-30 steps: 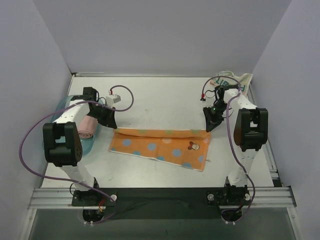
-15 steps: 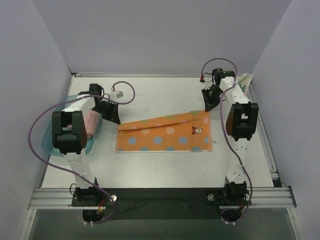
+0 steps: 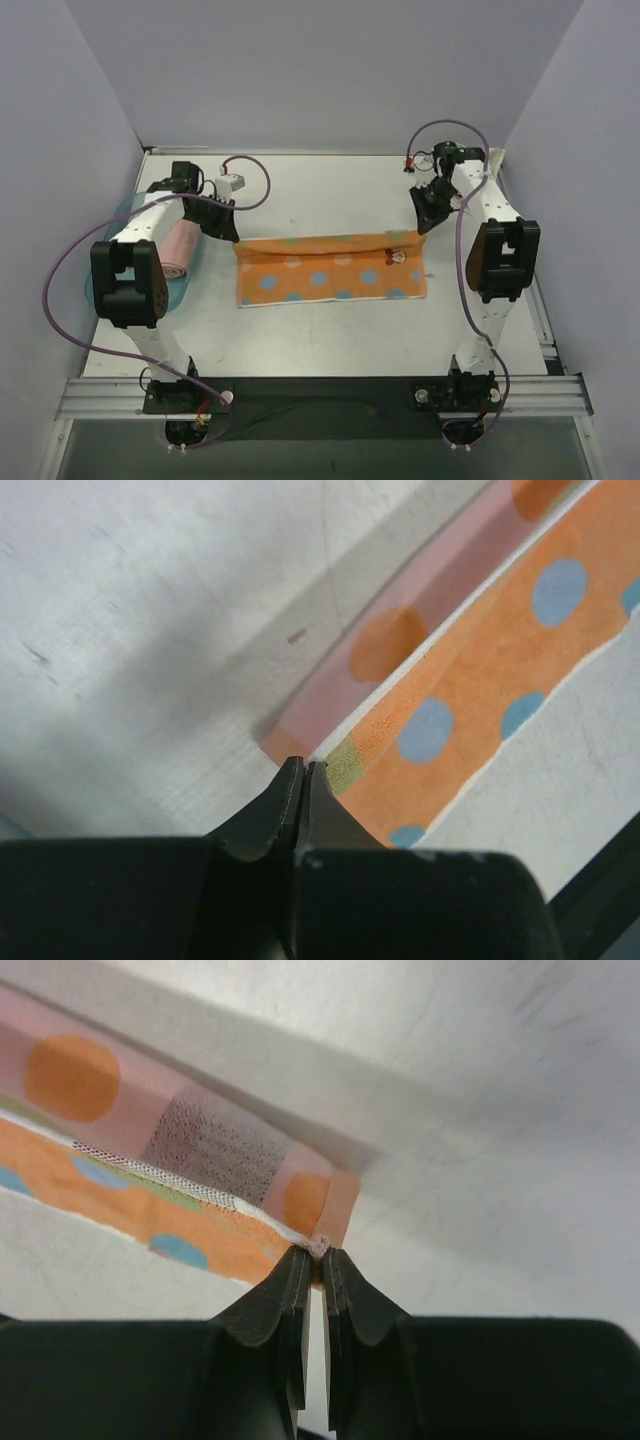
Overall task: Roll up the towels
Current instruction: Fold the towel
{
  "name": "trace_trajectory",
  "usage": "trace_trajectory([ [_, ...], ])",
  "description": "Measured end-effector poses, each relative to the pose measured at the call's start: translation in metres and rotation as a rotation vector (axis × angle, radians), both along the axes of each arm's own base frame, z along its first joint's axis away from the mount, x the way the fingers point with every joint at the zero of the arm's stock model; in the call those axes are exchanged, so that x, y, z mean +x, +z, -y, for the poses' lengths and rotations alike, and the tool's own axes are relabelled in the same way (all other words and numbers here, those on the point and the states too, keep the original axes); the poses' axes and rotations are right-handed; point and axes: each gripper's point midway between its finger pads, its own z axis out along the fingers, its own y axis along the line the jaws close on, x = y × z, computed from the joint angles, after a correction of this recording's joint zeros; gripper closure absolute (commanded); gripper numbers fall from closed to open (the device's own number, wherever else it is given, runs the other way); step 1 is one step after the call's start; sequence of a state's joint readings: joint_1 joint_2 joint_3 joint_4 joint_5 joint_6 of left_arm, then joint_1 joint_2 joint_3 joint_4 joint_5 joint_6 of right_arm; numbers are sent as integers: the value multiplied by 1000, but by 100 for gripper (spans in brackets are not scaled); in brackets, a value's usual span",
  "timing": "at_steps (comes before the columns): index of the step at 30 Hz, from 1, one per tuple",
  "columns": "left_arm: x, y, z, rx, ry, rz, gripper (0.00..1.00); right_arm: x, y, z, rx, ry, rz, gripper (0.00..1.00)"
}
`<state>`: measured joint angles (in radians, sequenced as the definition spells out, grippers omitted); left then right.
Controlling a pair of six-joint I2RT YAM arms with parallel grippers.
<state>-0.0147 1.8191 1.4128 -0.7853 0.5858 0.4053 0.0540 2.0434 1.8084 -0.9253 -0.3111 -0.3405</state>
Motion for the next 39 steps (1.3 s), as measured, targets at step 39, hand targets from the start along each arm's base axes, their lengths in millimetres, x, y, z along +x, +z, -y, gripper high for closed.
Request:
trace_trajectory([
  [39,-45,-10,2,77,6,-133,100,-38,-30,3,-53,-14,-128,100],
])
